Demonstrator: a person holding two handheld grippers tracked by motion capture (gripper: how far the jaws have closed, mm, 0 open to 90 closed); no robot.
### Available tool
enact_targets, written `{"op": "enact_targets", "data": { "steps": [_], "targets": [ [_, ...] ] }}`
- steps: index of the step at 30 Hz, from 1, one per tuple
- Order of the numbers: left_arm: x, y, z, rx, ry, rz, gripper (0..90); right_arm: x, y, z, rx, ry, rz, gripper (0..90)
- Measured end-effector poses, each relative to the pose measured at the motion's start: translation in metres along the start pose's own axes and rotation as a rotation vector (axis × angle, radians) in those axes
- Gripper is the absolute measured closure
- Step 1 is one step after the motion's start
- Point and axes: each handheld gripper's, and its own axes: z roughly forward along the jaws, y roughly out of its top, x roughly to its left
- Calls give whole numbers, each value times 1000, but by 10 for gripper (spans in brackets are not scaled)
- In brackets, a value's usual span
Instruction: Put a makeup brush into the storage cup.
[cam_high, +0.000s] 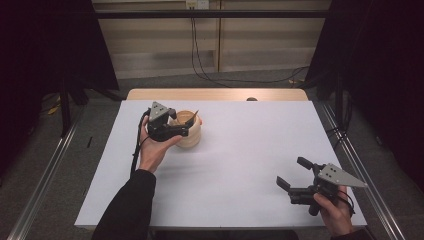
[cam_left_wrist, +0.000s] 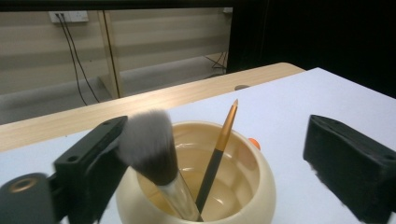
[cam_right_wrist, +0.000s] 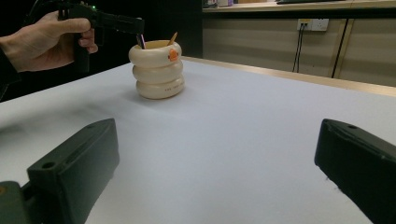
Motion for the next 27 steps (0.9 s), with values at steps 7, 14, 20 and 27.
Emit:
{"op": "enact_targets", "data": {
  "steps": [7, 14, 20, 27],
  "targets": [
    [7, 2, -5, -30, -46, -15, 12, -6, -2, -1, 0, -8, 17, 0],
    [7, 5, -14, -29, -73, -2, 2, -7, -2, -1, 3, -18, 6, 0],
    [-1, 11, -24, -52, -58, 5, 11, -4, -1, -3, -5, -21, 17, 0],
    [-11, 14, -35, -66, -70, 17, 13, -3, 0, -3, 1, -22, 11, 0]
  ]
}}
